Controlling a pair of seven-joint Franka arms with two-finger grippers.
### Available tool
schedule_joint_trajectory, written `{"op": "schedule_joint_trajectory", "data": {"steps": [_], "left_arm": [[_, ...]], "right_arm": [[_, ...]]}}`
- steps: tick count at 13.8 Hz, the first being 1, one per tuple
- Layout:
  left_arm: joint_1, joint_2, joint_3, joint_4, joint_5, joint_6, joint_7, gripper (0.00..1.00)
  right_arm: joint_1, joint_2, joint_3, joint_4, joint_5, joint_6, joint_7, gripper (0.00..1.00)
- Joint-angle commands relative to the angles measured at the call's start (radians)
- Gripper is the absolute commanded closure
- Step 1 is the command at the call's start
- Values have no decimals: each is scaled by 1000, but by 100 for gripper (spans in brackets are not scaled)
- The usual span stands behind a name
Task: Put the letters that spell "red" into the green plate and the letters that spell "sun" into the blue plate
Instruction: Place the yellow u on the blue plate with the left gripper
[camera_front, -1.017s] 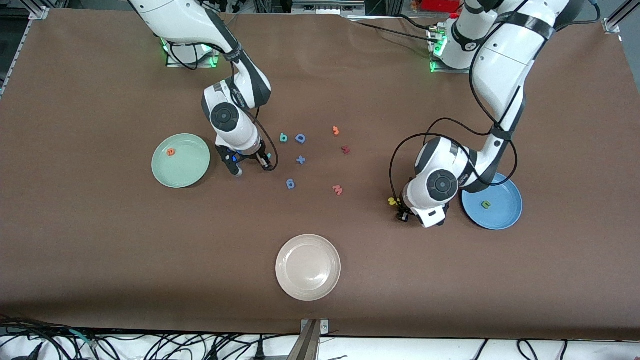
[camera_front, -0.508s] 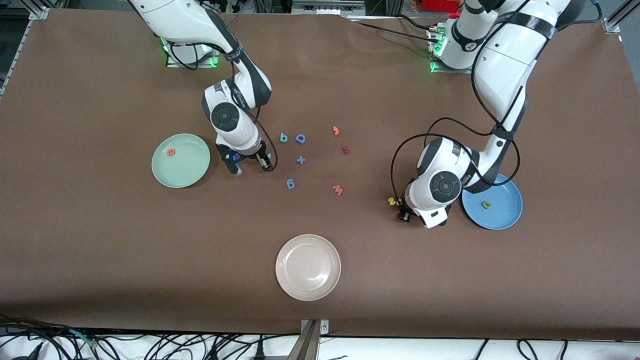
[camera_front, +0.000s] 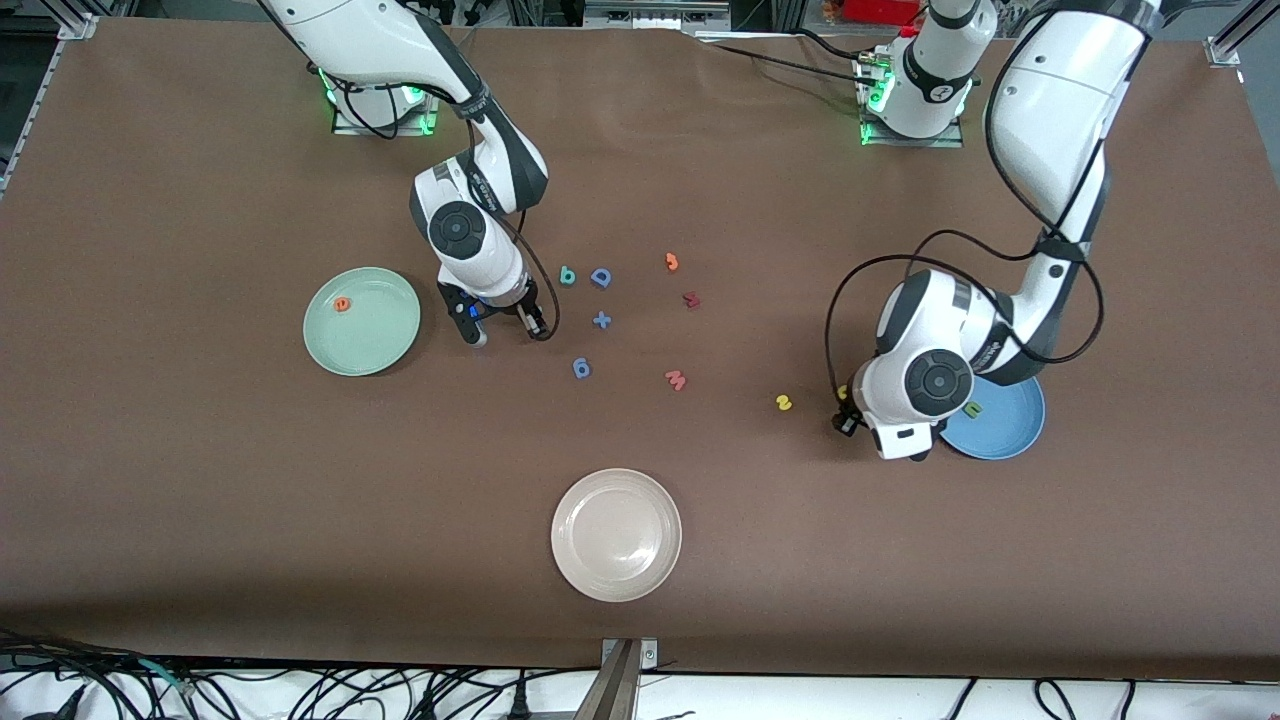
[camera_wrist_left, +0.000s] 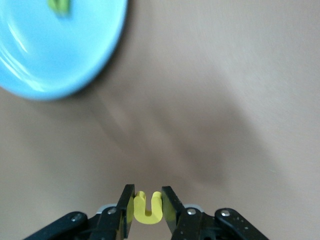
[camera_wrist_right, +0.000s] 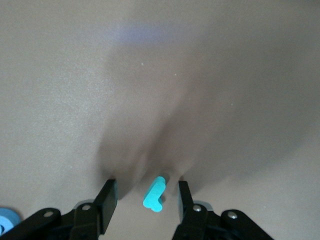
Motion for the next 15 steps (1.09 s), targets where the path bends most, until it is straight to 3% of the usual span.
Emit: {"op": "schedule_joint_trajectory", "data": {"steps": [1, 6, 11, 12, 13, 14, 15], "left_arm": [[4, -28, 1, -29, 111, -38, 114, 100], [154, -45, -3, -54, 128, -93, 514, 100], [208, -48, -3, -81, 235, -79, 613, 100], [210, -46, -3, -83, 235, -76, 613, 79], [210, -49, -5, -83, 235, -76, 611, 24], [210, -54, -8, -83, 235, -84, 613, 0], [207, -57, -11, -83, 225, -85, 613, 0]], "right_arm": [[11, 16, 0, 7, 15, 12, 13, 44], [11, 22, 0, 7, 15, 11, -2, 100], [11, 22, -1, 7, 15, 9, 1, 100], [10, 12, -4, 10, 15, 5, -4, 100], [7, -13, -7, 10, 15, -6, -5, 100], [-1, -37, -12, 11, 15, -41, -7, 100], [-2, -69, -30, 16, 15, -99, -20, 100]]}}
